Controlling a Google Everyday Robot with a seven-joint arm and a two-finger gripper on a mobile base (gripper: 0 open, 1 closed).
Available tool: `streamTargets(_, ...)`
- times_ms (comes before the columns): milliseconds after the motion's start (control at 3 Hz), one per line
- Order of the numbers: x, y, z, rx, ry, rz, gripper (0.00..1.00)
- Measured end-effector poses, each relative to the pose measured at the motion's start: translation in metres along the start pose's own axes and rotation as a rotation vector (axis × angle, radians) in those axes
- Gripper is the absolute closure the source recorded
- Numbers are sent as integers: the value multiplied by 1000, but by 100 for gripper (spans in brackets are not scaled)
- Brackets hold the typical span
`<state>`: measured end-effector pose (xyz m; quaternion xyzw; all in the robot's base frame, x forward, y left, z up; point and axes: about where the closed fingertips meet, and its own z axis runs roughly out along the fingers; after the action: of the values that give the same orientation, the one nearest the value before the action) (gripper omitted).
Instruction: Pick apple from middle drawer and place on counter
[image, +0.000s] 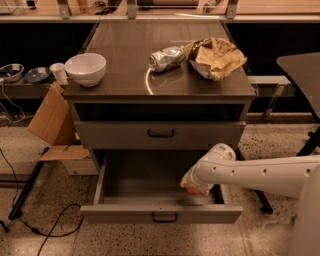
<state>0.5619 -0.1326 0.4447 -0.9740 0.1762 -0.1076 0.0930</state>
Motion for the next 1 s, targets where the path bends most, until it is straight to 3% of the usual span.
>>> streamTargets(667,27,10,-94,-12,42,-48,100)
streamTargets(1000,42,15,-157,-26,52,-66,100)
